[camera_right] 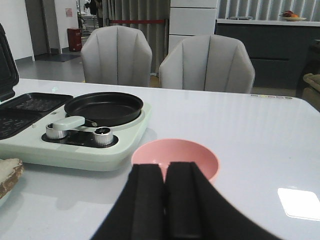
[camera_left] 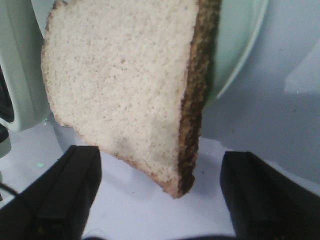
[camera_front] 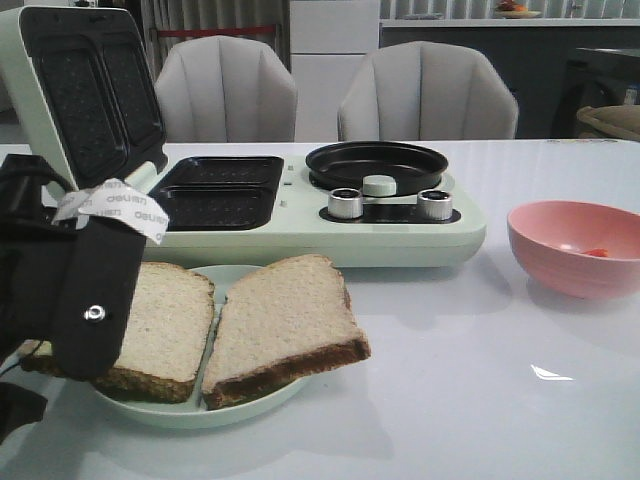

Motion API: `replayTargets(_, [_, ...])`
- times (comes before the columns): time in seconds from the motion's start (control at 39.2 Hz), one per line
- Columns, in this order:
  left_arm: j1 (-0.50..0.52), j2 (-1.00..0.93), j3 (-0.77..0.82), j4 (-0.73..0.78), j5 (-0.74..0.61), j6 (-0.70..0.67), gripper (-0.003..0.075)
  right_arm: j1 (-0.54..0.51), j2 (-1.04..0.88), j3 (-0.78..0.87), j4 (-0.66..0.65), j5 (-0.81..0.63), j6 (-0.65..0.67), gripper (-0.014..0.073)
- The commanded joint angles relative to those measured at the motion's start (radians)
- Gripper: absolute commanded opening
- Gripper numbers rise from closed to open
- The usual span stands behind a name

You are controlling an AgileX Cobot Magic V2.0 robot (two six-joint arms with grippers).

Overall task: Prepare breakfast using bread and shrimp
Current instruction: 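Grasp the bread slice nearest the left gripper with the left gripper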

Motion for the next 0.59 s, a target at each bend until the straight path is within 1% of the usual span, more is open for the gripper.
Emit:
replayTargets(0.0, [0.010,-0.008,-0.026,0.066,0.035,-0.019,0.0544,-0.005,-0.022,-0.016,0.000,-0.077,-0.008,0.0134])
replayTargets(0.26, [0.035,0.033,-0.026,0.165,0.023,-0.019,0.0544,-0.005,-0.022,-0.016,0.000,-0.077,-0.008,0.0134])
replayTargets(0.41, [0.049,0.061,-0.028,0.170,0.019,-0.019,0.0544,-0.005,-0.022,-0.016,0.000,-0.077,-0.008,0.0134])
replayTargets(0.56, [0.063,0.077,-0.052,0.207,0.007,-0.019,0.0544,-0.005,-0.022,-0.016,0.000,-0.077,-0.008,0.0134])
